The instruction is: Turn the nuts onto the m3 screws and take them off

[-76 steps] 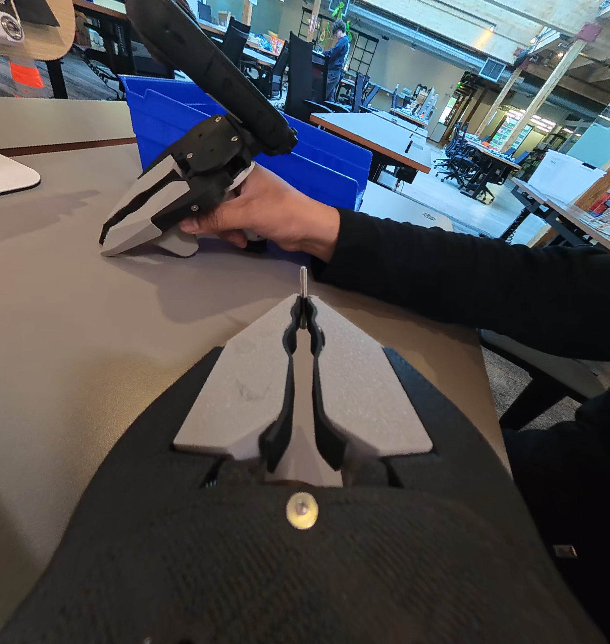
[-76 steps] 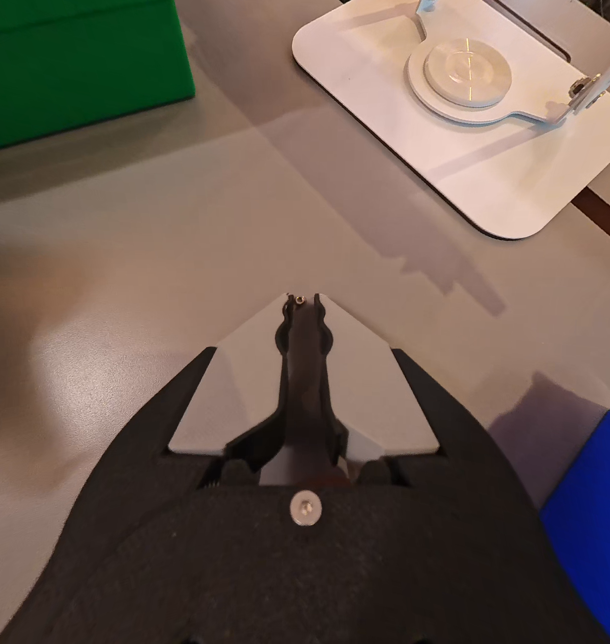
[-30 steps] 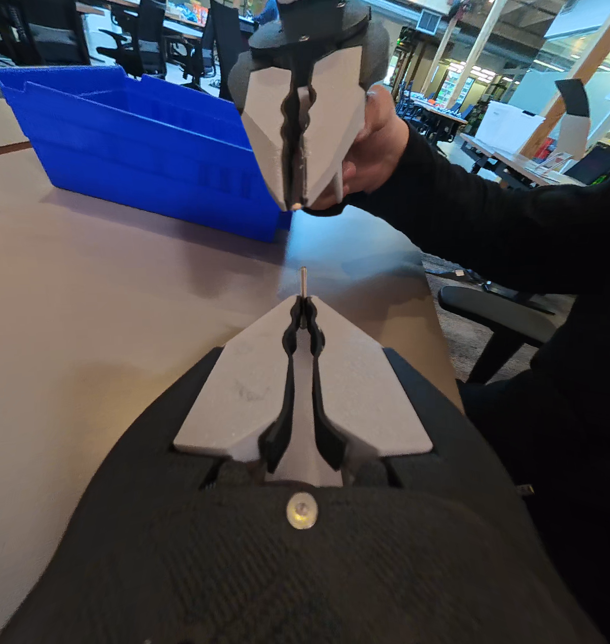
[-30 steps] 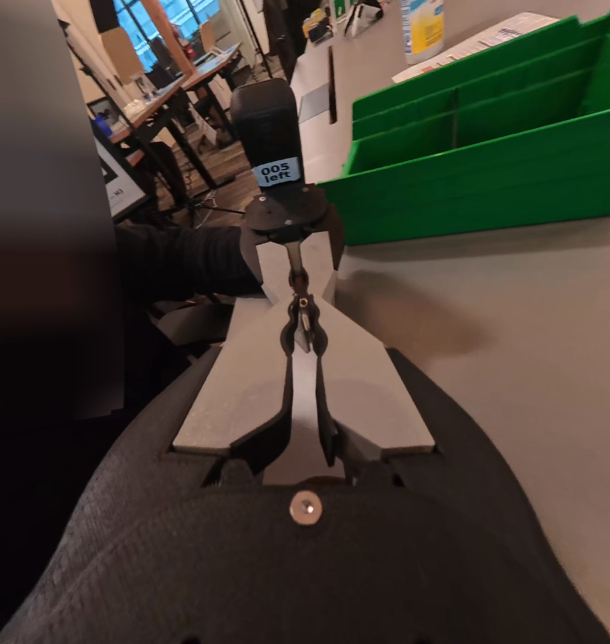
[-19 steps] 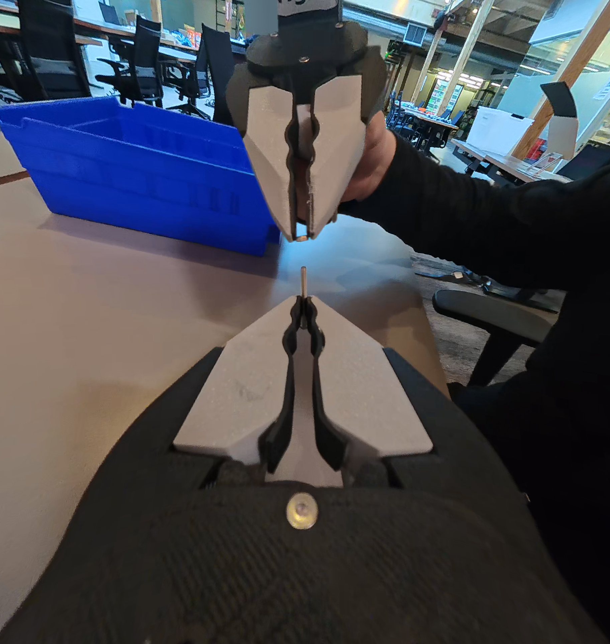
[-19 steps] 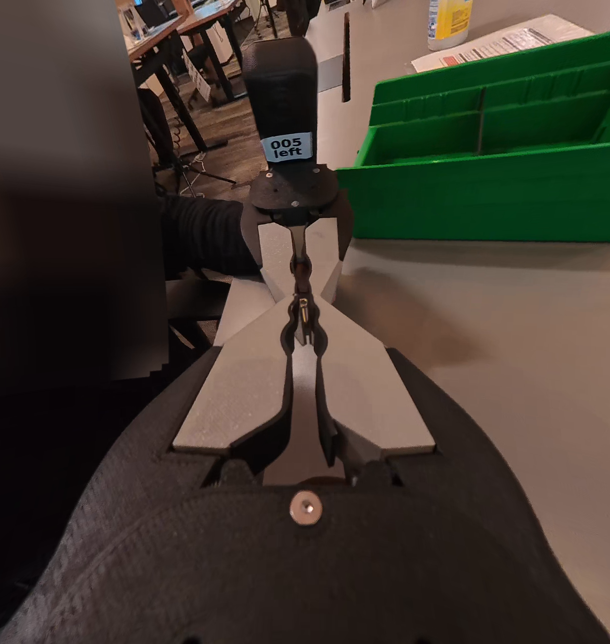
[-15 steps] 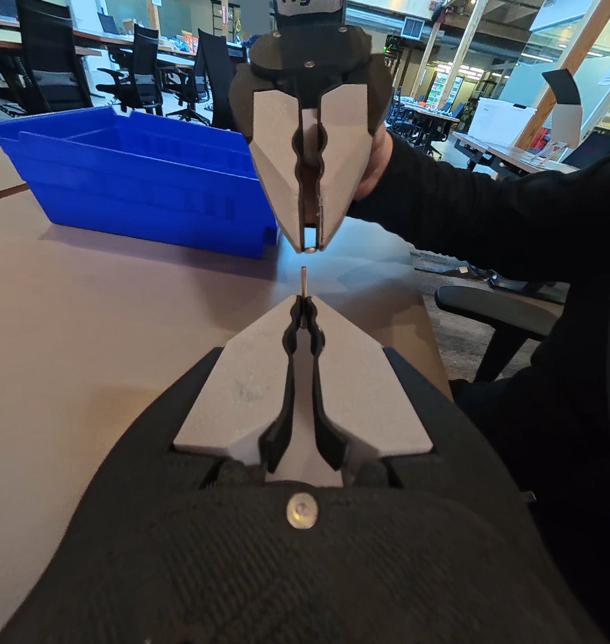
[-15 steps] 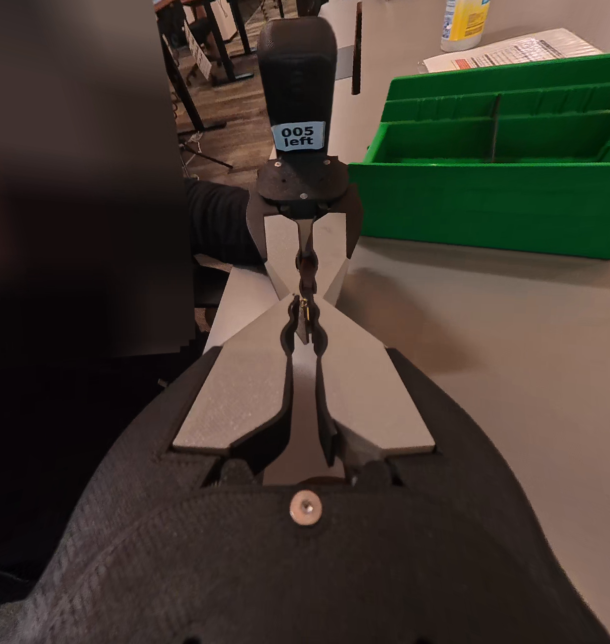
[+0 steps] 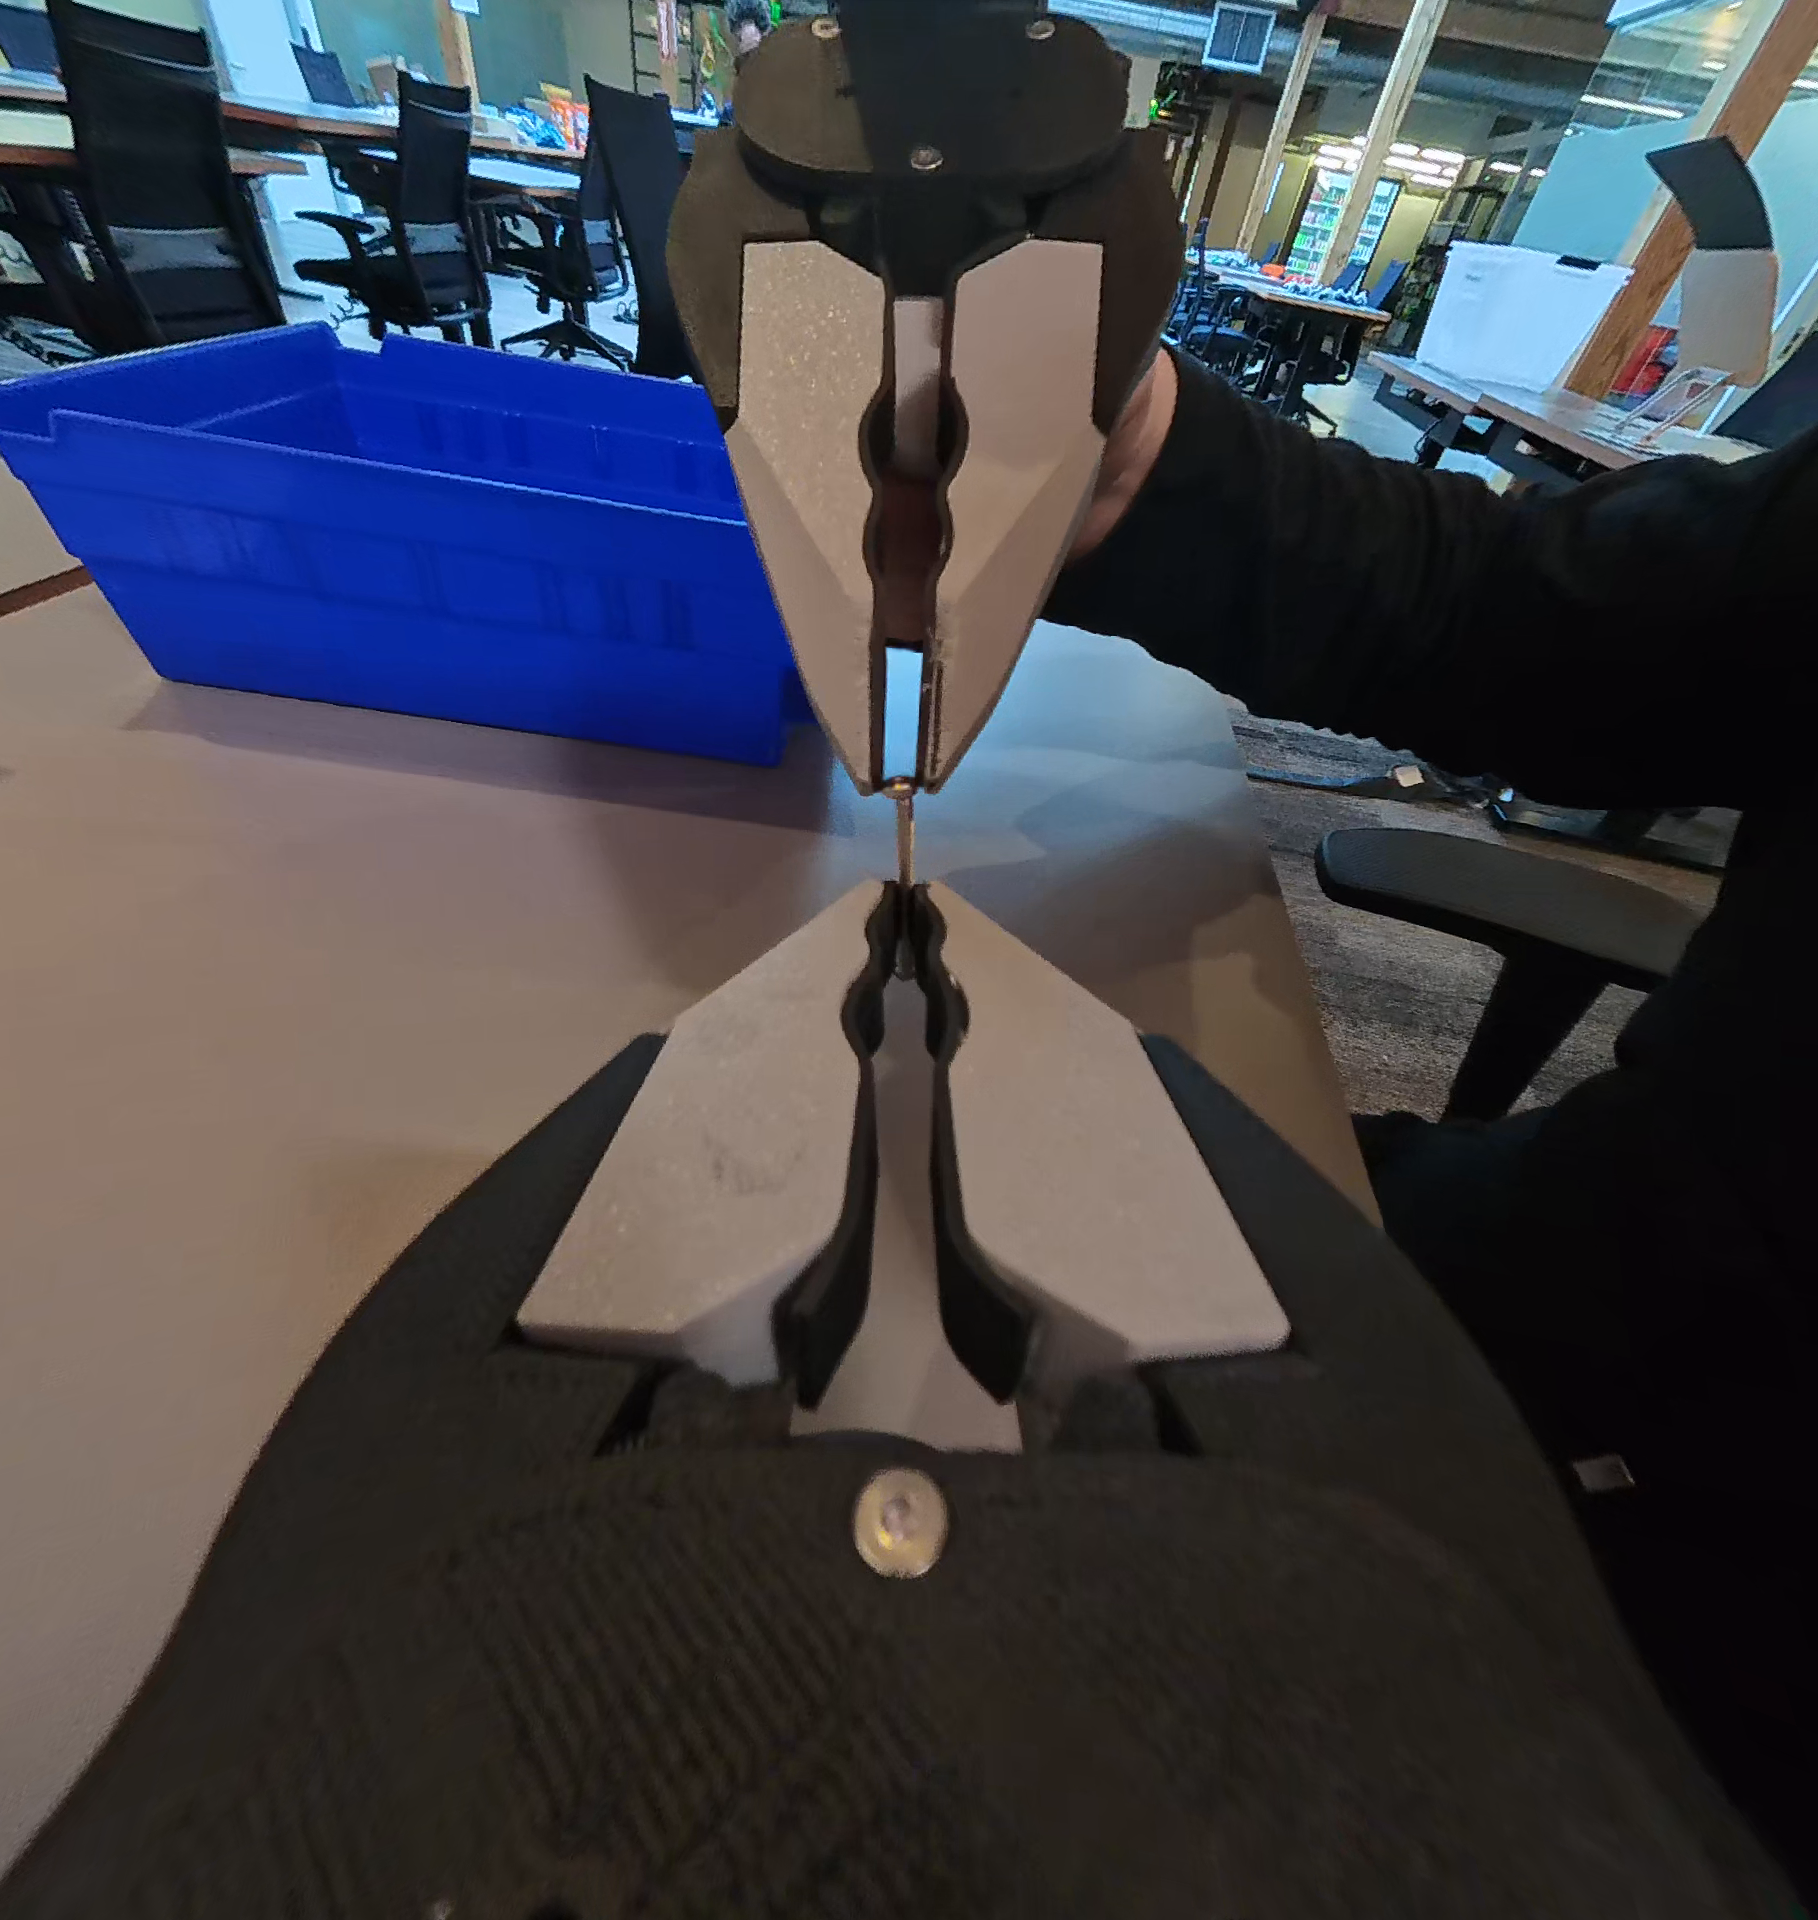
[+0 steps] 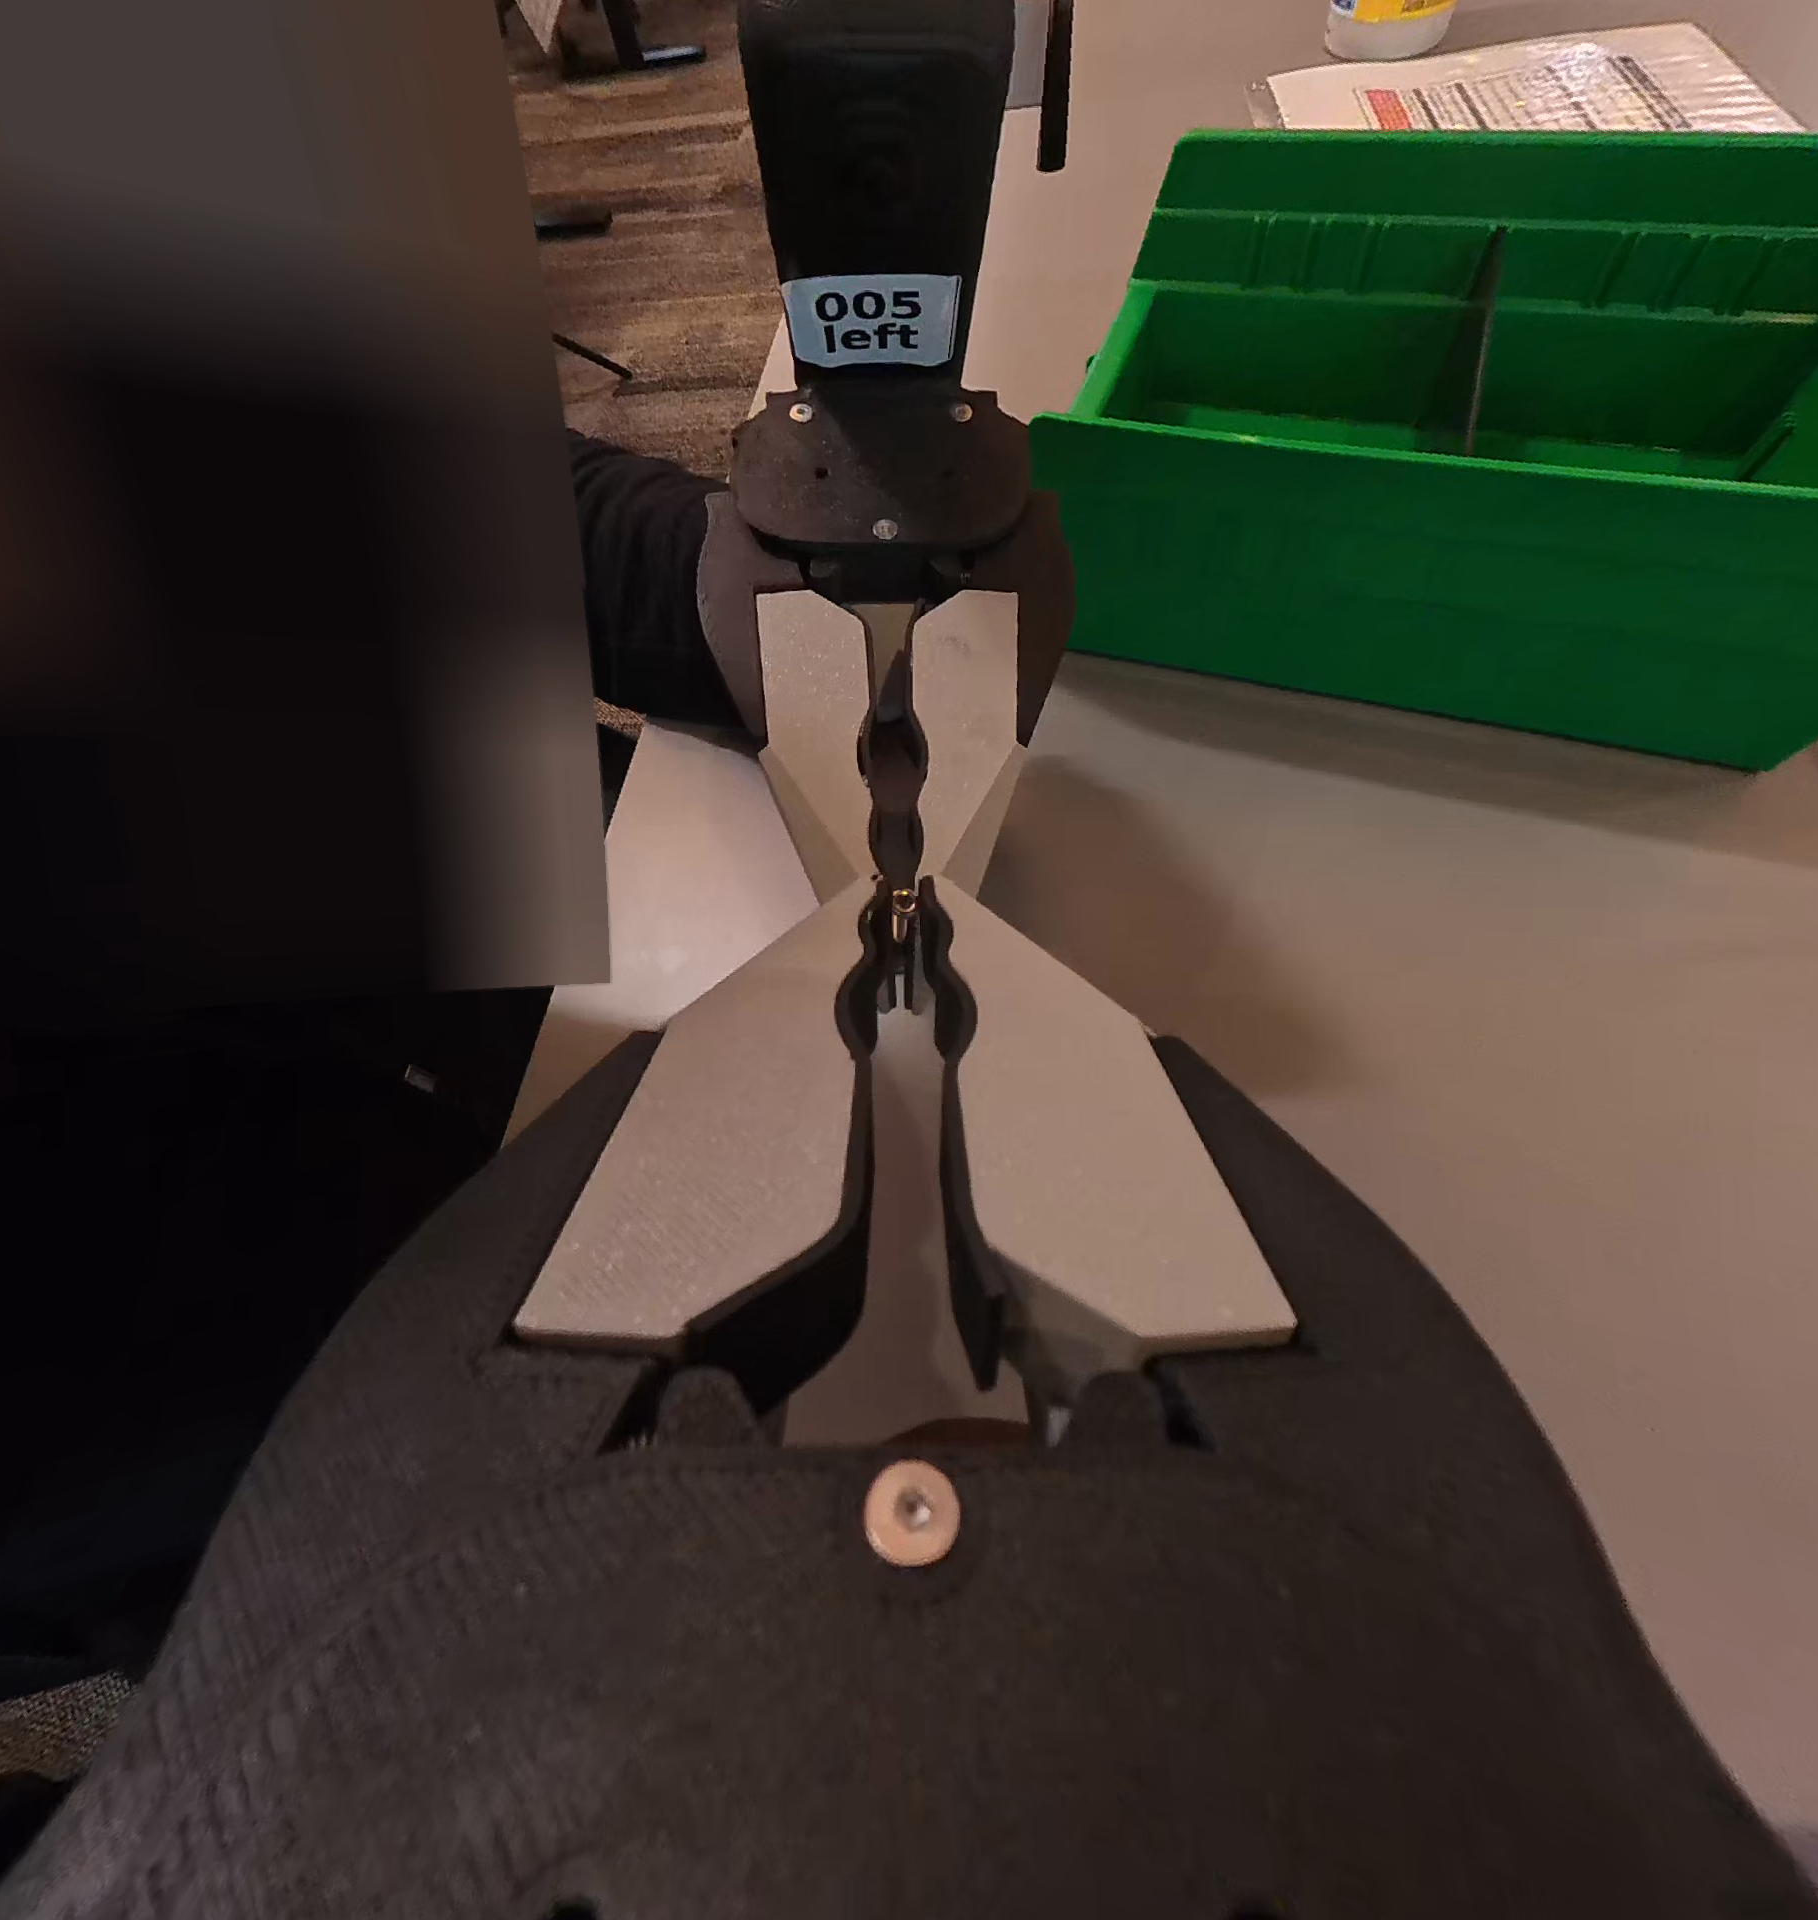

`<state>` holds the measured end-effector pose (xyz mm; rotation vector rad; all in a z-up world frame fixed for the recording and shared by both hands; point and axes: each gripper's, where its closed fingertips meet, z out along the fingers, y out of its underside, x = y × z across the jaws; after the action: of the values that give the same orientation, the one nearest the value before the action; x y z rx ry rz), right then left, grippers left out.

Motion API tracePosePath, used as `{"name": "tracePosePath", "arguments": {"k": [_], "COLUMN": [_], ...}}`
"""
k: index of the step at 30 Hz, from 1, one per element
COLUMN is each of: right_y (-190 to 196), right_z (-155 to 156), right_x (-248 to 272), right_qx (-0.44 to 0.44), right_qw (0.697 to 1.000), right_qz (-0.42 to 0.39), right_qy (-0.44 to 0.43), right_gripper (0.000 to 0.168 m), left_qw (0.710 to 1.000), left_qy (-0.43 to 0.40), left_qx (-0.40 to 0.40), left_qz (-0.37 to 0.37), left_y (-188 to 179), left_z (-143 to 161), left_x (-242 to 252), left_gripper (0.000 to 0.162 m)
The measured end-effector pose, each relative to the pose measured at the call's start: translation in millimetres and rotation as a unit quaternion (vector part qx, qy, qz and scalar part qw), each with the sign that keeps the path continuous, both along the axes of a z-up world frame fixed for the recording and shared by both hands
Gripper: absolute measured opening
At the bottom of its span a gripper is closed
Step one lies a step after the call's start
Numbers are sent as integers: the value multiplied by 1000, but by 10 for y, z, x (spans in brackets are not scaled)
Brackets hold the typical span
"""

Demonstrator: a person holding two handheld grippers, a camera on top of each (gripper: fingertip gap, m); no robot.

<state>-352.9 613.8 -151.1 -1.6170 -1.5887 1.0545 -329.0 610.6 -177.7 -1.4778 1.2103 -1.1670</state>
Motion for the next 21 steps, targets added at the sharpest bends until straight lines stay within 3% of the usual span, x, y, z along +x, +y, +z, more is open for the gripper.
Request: {"name": "tracePosePath", "arguments": {"k": [21], "right_y": [-9], "right_z": [-51], "right_x": [-6], "right_qx": [15], "right_qw": [1000], "right_qz": [4], "right_qy": [-27], "right_gripper": [2], "left_qw": [1000], "left_qy": [10], "left_qx": [2], "left_qz": [1], "left_y": [0], "left_z": [-37], "left_x": [8], "left_gripper": [0]}}
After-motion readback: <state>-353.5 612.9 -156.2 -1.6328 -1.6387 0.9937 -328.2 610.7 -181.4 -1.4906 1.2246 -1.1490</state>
